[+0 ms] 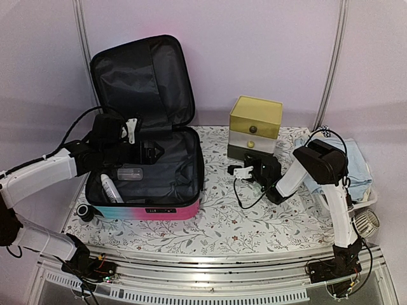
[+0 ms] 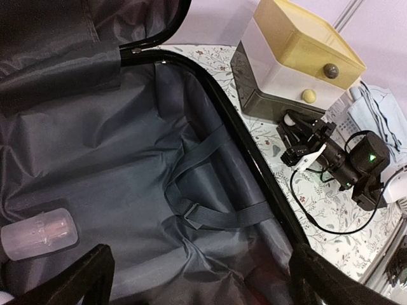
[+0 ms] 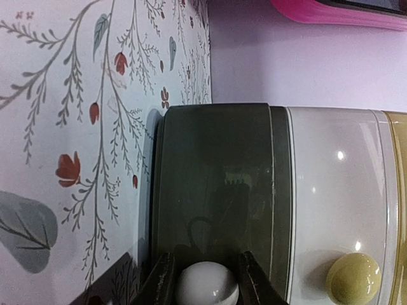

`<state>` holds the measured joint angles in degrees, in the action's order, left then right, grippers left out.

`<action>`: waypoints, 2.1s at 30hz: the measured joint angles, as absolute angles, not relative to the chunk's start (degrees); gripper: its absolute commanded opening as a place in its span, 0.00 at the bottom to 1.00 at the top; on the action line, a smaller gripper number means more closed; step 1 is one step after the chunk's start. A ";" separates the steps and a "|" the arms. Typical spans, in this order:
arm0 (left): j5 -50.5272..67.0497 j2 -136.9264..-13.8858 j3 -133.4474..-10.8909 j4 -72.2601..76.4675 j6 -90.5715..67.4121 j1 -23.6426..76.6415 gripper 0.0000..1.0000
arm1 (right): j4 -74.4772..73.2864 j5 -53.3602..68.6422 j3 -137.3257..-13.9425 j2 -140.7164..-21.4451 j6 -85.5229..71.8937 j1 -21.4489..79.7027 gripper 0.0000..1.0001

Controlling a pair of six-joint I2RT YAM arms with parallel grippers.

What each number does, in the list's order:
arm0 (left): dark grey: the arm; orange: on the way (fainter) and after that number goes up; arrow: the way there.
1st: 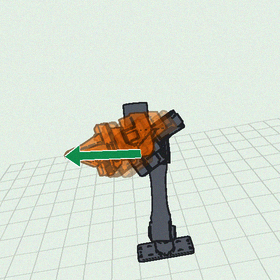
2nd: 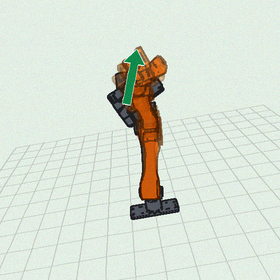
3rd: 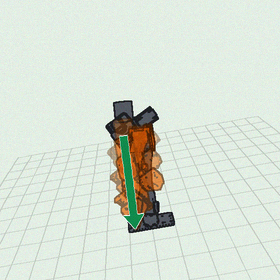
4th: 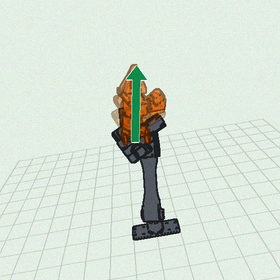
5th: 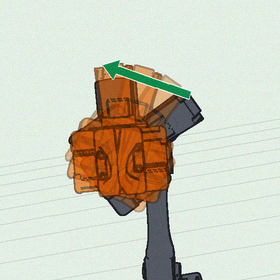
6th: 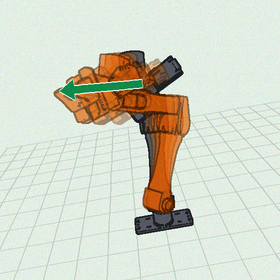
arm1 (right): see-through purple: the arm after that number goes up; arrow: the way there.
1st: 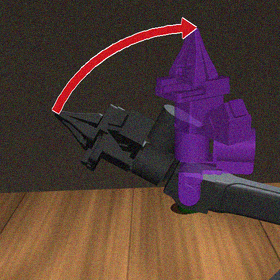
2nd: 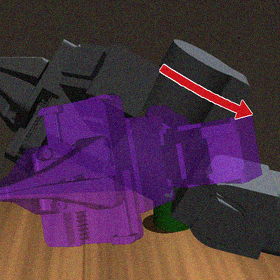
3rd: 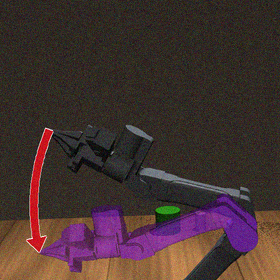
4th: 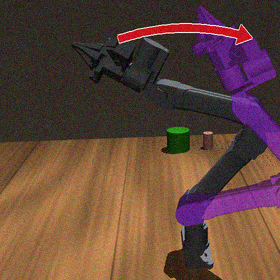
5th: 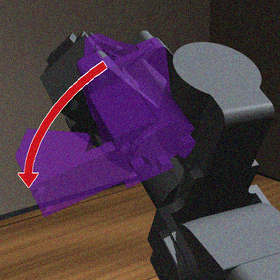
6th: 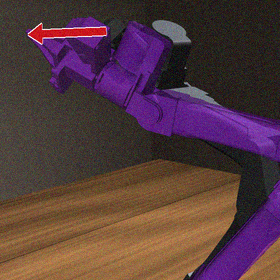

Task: Open, take out, and arrange the luggage
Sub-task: Move the storage box to the center of the board, then open the drawer in the storage box.

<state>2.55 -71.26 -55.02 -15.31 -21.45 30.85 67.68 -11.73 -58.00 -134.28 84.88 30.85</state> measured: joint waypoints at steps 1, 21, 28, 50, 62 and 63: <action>2.52 -71.26 -55.02 -15.31 -21.47 30.85 0.98 | 68.01 -11.73 -57.56 -134.13 84.86 30.98 0.07; 2.55 -70.32 -54.94 -15.22 -21.67 30.85 0.98 | 67.05 -9.56 -49.21 -128.51 82.98 34.89 0.06; 2.83 -70.28 -54.89 -15.07 -21.71 30.85 0.98 | 62.46 -7.62 -48.27 -125.58 81.17 35.24 0.06; 3.46 -69.97 -54.46 -14.17 -22.35 30.85 0.98 | 60.90 -6.74 -42.37 -120.90 78.81 39.40 0.06; 3.64 -69.97 -54.39 -14.13 -22.35 30.85 0.98 | 61.19 -7.03 -39.81 -119.28 77.89 41.65 0.07; 3.64 -69.97 -54.39 -14.15 -22.35 30.85 0.98 | 61.28 -7.09 -39.66 -119.24 77.87 41.82 0.07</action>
